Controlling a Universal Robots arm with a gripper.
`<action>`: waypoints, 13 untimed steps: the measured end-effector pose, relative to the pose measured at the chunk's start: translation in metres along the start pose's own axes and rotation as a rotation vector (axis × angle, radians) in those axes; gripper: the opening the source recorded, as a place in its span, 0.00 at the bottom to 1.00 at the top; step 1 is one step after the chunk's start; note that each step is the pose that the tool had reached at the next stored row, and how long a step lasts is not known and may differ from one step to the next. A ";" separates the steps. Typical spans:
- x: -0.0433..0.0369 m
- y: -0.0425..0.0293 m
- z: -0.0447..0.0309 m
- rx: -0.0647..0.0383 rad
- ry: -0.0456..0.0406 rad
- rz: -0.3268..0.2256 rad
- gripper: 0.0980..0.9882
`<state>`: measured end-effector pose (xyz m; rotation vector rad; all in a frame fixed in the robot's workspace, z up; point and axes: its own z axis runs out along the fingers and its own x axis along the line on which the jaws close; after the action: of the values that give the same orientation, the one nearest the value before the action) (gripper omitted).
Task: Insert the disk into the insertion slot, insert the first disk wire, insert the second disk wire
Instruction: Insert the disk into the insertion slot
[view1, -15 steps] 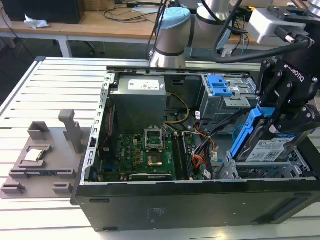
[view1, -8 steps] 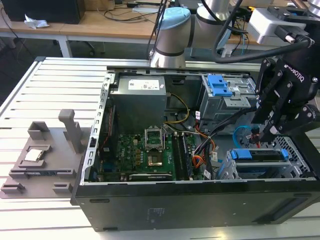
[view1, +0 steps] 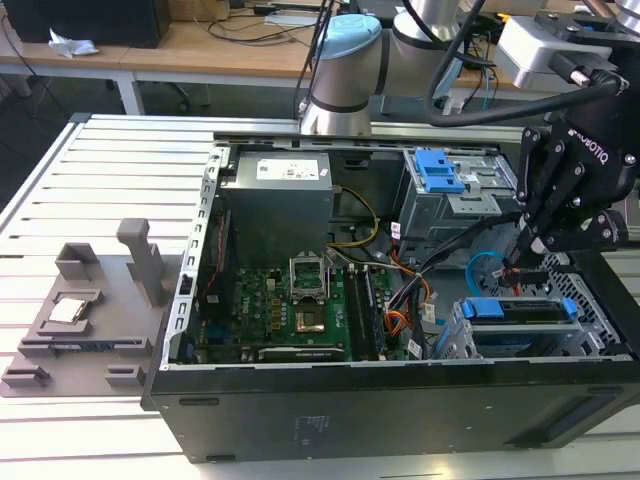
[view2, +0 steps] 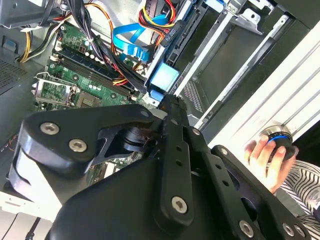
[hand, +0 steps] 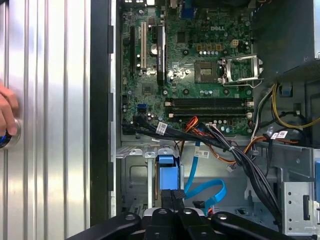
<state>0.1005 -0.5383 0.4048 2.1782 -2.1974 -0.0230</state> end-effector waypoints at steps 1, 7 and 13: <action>0.0000 0.0000 0.0000 0.000 0.0000 0.000 0.01; -0.0005 -0.0179 0.0000 -0.009 0.0000 0.000 0.01; -0.0008 -0.0266 0.0092 -0.013 0.0001 0.000 0.01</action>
<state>0.1267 -0.5379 0.3945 2.1719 -2.1906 -0.0371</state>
